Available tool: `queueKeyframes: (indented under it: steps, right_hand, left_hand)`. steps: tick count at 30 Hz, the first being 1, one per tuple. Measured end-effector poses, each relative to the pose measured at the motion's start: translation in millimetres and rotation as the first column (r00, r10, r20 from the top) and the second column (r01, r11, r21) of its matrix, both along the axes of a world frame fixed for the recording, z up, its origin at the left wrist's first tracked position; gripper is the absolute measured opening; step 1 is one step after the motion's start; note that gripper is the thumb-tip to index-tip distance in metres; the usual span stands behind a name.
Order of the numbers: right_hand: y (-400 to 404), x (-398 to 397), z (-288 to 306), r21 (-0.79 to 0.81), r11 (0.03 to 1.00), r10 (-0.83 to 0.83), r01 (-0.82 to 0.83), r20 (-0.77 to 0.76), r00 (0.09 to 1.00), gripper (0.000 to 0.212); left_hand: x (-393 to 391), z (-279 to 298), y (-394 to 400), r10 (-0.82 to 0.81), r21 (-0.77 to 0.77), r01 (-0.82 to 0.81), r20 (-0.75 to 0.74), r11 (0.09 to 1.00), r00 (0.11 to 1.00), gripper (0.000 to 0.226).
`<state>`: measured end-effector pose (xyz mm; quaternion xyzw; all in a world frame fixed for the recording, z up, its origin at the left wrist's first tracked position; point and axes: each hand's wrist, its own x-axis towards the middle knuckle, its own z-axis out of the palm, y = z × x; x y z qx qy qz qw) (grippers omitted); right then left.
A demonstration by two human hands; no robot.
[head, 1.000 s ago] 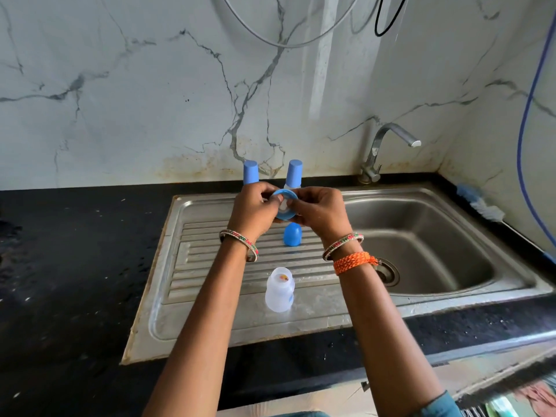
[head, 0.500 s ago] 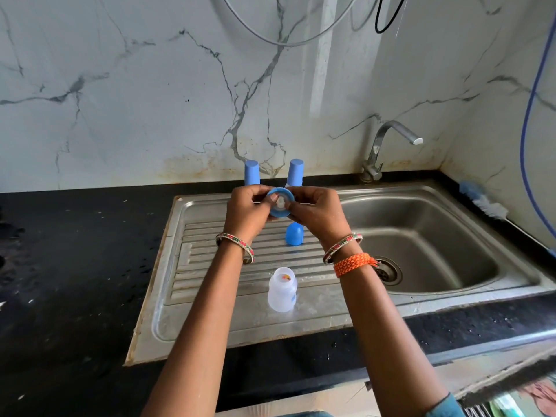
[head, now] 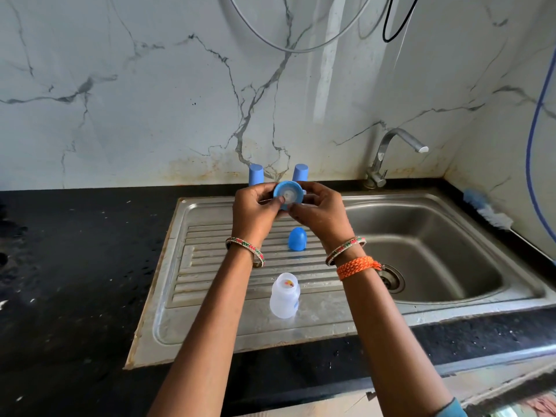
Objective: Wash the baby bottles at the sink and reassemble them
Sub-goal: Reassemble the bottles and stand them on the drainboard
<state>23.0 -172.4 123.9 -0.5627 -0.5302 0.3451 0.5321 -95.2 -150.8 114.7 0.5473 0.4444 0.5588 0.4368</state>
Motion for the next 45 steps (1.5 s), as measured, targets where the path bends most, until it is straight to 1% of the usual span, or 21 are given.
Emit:
queueKeyframes:
  steps: [3,6,8,11,14,16,18,20,21,23,24,25,27,29,31,34,35,38,40,42,45]
  right_hand:
    - [-0.1,-3.1,-2.0,0.004,1.000,0.003,-0.003,-0.018,1.000,0.036]
    - [-0.7,-3.4,-4.0,-0.037,0.999,-0.002,-0.006,-0.231,0.973,0.025]
    - [-0.4,-1.1,-3.5,-0.048,0.999,0.000,-0.015,-0.307,0.952,0.024]
    - [1.3,-0.5,-6.5,-0.041,0.999,-0.031,0.023,-0.200,0.979,0.022]
    - [3.8,-3.4,-8.9,-0.081,0.996,-0.055,0.039,-0.204,0.977,0.031]
    - [3.1,-7.7,-9.1,-0.064,0.997,-0.058,0.047,-0.183,0.981,0.027]
    - [2.3,-10.8,-10.1,-0.030,0.999,-0.047,0.043,-0.134,0.990,0.020]
    - [0.0,-8.8,-6.7,-0.025,0.999,0.023,-0.026,-0.112,0.993,0.015]
    - [-0.9,-6.0,-3.7,-0.045,0.995,0.084,-0.093,-0.173,0.981,0.013]
    - [-2.0,0.7,3.9,-0.084,0.968,0.182,-0.237,-0.418,0.890,0.016]
    - [-2.2,2.4,5.9,-0.077,0.956,0.207,-0.282,-0.502,0.840,0.020]
    - [-2.3,2.5,6.6,-0.068,0.952,0.224,-0.298,-0.508,0.832,0.023]
    - [-3.3,-1.8,5.2,-0.048,0.965,0.230,-0.258,-0.318,0.920,0.025]
    - [-2.7,-7.6,3.3,0.020,0.987,0.159,-0.157,-0.136,0.978,0.020]
    - [-0.7,-11.6,2.6,0.080,0.996,0.055,-0.046,-0.114,0.992,0.013]
    - [2.9,-14.4,2.7,0.189,0.979,-0.077,0.079,-0.020,0.997,0.017]
    - [3.6,-14.9,3.3,0.227,0.969,-0.104,0.097,0.021,0.994,0.017]
    - [3.5,-16.1,8.2,0.301,0.948,-0.141,0.098,0.122,0.983,0.014]
    - [4.7,-15.8,9.6,0.329,0.939,-0.169,0.102,0.180,0.969,0.013]
    - [7.1,-14.2,10.2,0.315,0.942,-0.179,0.113,0.189,0.965,0.012]
    - [12.1,-9.2,10.6,0.225,0.970,-0.110,0.090,0.079,0.991,0.012]
  left_hand:
    - [0.1,1.9,1.3,-0.021,0.019,0.021,-0.028,1.000,0.999,0.026]
    - [-2.0,2.8,2.9,-0.091,-0.009,0.091,-0.033,0.996,0.995,0.027]
    - [-1.5,1.8,3.0,-0.091,-0.017,0.091,-0.019,0.996,0.996,0.028]
    - [-2.4,-3.5,6.2,-0.081,0.001,0.081,-0.035,0.997,0.996,0.026]
    - [-2.0,-7.8,9.4,-0.036,0.051,0.038,-0.044,0.998,0.998,0.026]
    - [-1.4,-10.7,10.3,0.010,0.077,-0.007,-0.042,0.997,0.999,0.023]
    - [-4.5,-14.2,13.5,-0.007,0.057,0.007,-0.012,0.998,1.000,0.024]
    - [-11.9,-17.4,17.2,-0.110,-0.021,0.112,0.105,0.993,0.988,0.025]
    - [-17.0,-18.4,19.2,-0.157,-0.072,0.177,0.217,0.982,0.963,0.024]
    - [-26.1,-19.5,23.8,-0.198,-0.155,0.289,0.431,0.945,0.880,0.026]
    - [-30.4,-20.3,25.4,-0.218,-0.174,0.336,0.481,0.926,0.849,0.028]
    - [-33.1,-20.2,25.8,-0.252,-0.181,0.381,0.492,0.907,0.833,0.030]
    - [-33.9,-17.5,23.4,-0.347,-0.173,0.459,0.445,0.871,0.826,0.031]
    - [-32.1,-15.4,23.0,-0.388,-0.157,0.484,0.412,0.861,0.824,0.029]
    - [-31.5,-10.8,23.9,-0.375,-0.163,0.488,0.451,0.857,0.810,0.027]
    - [-34.4,-6.5,24.7,-0.419,-0.126,0.584,0.578,0.802,0.700,0.034]
    - [-35.0,-6.8,24.8,-0.456,-0.080,0.602,0.576,0.794,0.678,0.034]
    - [-35.3,-10.8,26.6,-0.523,0.046,0.568,0.456,0.822,0.720,0.028]
    - [-35.8,-12.4,27.6,-0.532,0.088,0.558,0.452,0.825,0.716,0.025]
    - [-35.1,-14.2,27.9,-0.535,0.111,0.554,0.471,0.825,0.702,0.026]
    - [-33.3,-17.8,28.3,-0.540,0.130,0.561,0.507,0.818,0.671,0.043]
